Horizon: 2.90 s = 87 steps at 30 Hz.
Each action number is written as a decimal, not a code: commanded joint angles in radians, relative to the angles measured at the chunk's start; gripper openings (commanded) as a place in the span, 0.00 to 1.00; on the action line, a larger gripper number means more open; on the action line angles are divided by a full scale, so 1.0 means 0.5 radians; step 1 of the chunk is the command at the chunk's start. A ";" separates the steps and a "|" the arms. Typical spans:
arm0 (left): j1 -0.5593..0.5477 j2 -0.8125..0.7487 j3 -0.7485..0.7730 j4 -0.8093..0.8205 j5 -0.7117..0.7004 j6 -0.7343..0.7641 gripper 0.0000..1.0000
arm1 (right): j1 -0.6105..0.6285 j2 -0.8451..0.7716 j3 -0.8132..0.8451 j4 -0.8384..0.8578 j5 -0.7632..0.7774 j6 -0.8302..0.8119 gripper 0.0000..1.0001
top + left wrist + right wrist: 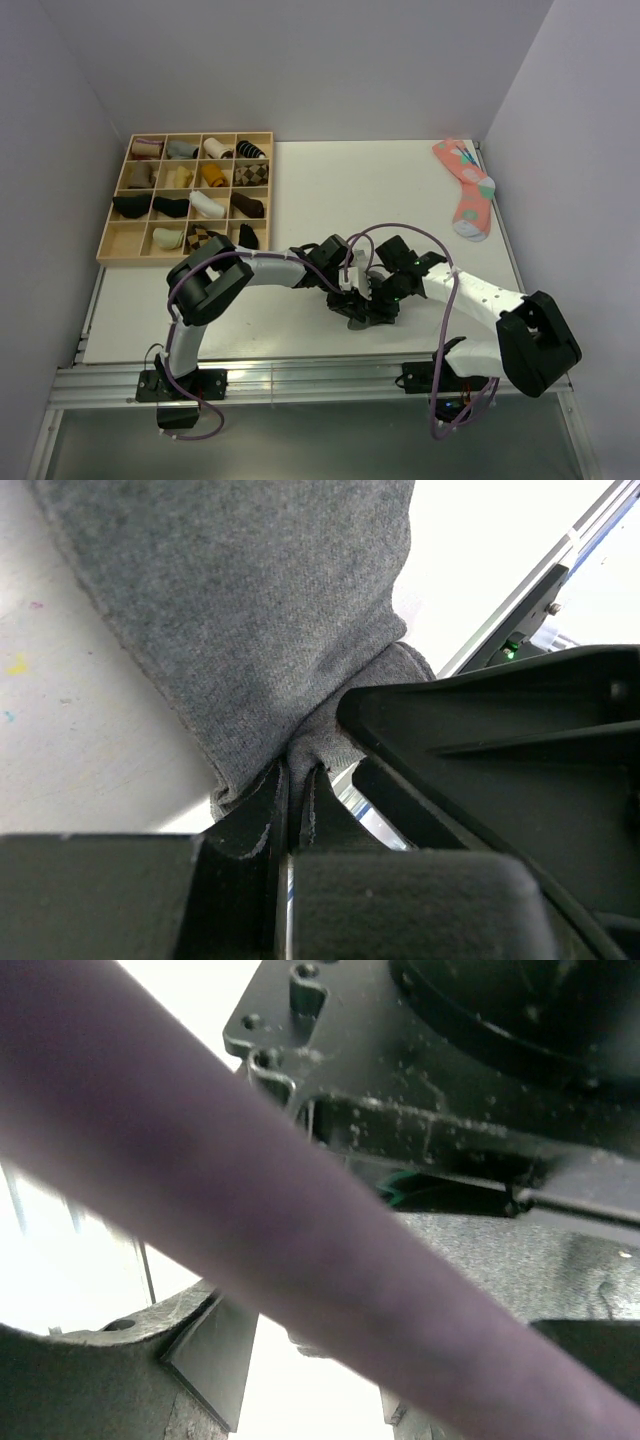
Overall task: Roll the socks
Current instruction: Roll the sock at the center of the board.
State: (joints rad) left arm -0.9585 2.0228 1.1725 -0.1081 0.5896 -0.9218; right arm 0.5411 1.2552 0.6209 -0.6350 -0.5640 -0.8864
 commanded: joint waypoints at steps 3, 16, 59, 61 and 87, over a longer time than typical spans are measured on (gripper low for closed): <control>0.048 0.020 -0.029 -0.087 -0.081 0.052 0.00 | 0.025 -0.010 -0.070 -0.172 0.281 -0.065 0.53; 0.058 0.035 -0.032 -0.063 -0.069 0.052 0.00 | 0.041 -0.050 -0.094 -0.203 0.306 -0.090 0.53; 0.125 -0.434 -0.427 0.360 -0.335 -0.117 0.34 | 0.071 0.211 0.038 -0.332 0.343 0.190 0.20; 0.131 -0.514 -0.455 0.364 -0.403 -0.108 0.38 | 0.068 0.220 0.041 -0.338 0.346 0.190 0.20; 0.312 0.139 0.042 0.680 -0.069 0.674 0.50 | 0.071 0.229 0.047 -0.341 0.336 0.180 0.18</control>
State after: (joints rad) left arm -0.8017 2.0556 1.1629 0.2466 0.4580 -0.7017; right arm 0.5739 1.3430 0.6678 -0.7212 -0.4641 -0.7822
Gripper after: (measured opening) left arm 0.492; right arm 0.191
